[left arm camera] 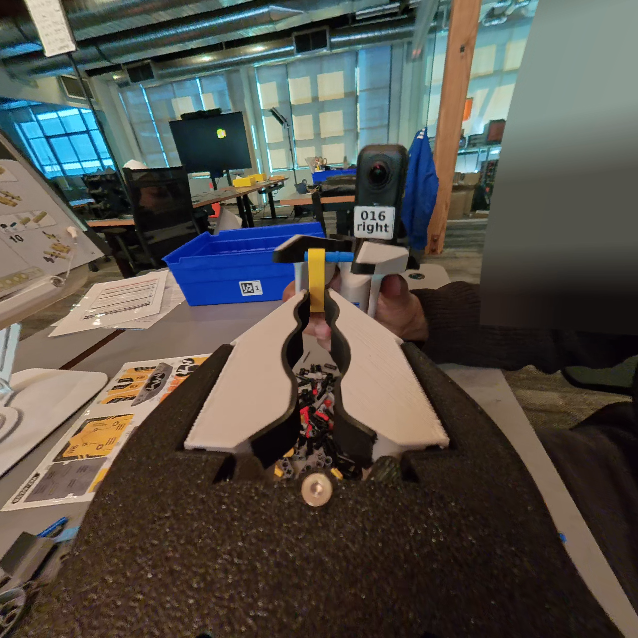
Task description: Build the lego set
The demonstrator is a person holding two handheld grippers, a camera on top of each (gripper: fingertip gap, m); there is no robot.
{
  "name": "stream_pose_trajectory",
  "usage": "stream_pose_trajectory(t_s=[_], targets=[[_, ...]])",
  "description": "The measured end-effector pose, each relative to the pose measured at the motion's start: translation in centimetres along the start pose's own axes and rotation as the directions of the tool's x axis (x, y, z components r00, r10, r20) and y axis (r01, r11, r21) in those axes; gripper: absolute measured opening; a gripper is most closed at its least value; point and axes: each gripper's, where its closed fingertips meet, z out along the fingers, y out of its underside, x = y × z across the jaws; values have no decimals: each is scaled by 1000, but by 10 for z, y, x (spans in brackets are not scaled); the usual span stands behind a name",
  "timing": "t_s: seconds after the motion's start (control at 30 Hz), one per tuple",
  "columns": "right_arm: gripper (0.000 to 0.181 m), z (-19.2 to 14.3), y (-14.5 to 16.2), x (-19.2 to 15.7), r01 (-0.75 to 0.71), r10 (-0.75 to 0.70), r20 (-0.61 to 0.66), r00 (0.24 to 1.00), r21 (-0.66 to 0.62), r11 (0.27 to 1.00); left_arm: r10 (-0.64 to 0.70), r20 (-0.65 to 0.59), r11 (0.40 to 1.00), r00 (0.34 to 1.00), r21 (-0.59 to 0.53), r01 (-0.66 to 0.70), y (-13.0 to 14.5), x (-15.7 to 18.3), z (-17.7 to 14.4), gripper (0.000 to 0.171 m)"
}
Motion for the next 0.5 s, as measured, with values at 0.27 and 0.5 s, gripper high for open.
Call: stream_pose_trajectory(t_s=[0.27,0.5], targets=[[44,-1,1,5,-46,47,-21,999,22,999,-184,-41,959,982,213,189,-32,-15,-20,7],[44,4,4,0,-188,186,38,982,49,981,-181,-31,958,983,221,184,-31,-16,-20,7]])
